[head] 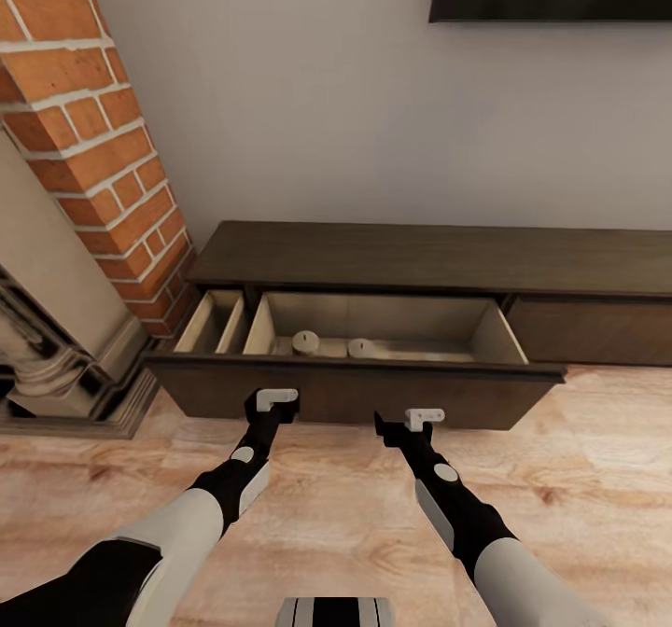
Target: Place each of the two pumpkins and all three candles from the living room inside a cabinet in the living room (use any cabinet), then make sure every cabinet is closed, and position the cauldron so it is next to a table in the living room.
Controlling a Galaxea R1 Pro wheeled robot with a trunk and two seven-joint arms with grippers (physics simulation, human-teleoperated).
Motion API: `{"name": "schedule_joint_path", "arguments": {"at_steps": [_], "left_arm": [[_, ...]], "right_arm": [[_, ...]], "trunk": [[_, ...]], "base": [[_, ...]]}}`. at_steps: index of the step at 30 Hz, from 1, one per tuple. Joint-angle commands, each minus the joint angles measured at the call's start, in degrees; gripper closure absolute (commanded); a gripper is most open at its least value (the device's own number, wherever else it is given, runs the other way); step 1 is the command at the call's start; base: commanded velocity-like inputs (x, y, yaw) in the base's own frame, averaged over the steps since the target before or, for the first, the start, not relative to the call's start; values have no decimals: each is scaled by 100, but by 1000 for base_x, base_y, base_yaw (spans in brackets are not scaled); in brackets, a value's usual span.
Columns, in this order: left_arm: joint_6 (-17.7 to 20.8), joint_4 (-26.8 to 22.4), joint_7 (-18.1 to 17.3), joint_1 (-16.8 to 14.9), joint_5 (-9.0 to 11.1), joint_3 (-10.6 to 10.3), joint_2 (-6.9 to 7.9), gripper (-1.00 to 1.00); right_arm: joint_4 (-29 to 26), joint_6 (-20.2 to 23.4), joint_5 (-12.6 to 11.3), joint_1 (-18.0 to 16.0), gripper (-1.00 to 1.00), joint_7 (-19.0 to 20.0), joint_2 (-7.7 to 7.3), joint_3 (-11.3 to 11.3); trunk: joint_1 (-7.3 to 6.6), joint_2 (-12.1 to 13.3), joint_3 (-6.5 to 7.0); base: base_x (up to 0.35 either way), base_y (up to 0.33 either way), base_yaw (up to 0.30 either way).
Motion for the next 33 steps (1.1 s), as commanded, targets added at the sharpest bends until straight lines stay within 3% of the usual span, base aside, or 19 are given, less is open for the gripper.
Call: {"name": "schedule_joint_path", "arguments": {"at_steps": [1,20,33], "left_arm": [[-21,7,33,-4,45,-49,2,-100],[-21,10,32,-2,45,-55,3,-100],[-21,9,32,-2,45,-55,4,-100]], "right_arm": [[7,-27,-60,-5,-100,-6,-3,27],[6,-27,-60,-4,-100,-4,-3,29],[6,-27,-60,-2,-100,-4,-3,29]], "trunk": [[2,-1,-4],[2,-1,-4],[2,-1,-4]], "base": [[273,-157,0],[56,-34,0],[167,0,0]]}}
